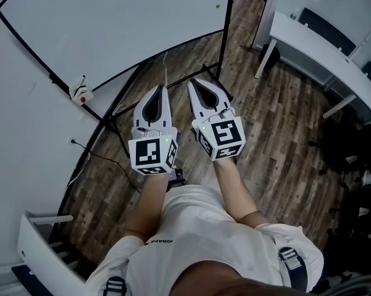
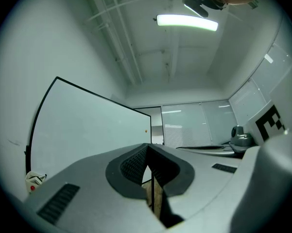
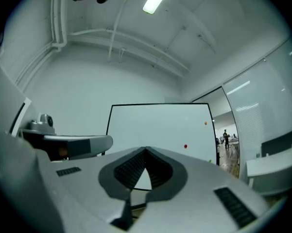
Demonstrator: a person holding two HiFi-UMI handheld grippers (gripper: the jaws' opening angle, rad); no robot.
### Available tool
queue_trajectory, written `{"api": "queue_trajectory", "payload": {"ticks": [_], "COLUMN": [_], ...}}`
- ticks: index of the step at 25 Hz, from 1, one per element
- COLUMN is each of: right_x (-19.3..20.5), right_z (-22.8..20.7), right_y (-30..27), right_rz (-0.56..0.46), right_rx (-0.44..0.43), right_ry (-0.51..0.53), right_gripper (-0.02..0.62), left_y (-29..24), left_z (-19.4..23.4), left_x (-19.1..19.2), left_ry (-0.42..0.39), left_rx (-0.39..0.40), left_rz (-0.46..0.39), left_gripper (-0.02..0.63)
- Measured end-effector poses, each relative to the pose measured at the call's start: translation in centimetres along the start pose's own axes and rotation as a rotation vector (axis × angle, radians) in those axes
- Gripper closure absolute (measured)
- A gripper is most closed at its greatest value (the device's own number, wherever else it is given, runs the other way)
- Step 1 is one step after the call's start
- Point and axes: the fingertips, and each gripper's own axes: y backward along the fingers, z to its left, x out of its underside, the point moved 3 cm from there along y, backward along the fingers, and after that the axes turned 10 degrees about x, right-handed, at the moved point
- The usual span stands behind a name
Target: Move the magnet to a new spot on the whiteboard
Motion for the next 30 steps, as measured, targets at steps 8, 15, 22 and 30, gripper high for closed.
{"api": "queue_trajectory", "payload": {"ticks": [8, 15, 22, 30], "right_x": [0.5, 1.6, 3.5, 3.8], "right_z": [-2.7, -4.9, -6.8, -9.0], "right_y": [2.9, 2.9, -0.5, -8.0], "right_rz": [0.008, 0.023, 0.048, 0.029], "right_rx": [-0.047, -0.054, -0.030, -0.024], "right_ry": [-0.006, -0.025, -0.054, -0.028], "right_gripper": [0.583, 0.583, 0.583, 0.583], "left_y": [0.2, -0.8, -4.1, -11.0], "left_z": [-4.2, -5.5, -3.5, 0.4], "left_x": [1.3, 3.2, 5.0, 6.4], "left_ry": [0.004, 0.027, 0.034, 0.035], "left_rx": [-0.041, -0.060, -0.061, -0.040], "left_rz": [0.007, 0.035, 0.038, 0.017], "left_gripper": [0.603, 0.603, 0.603, 0.603]}}
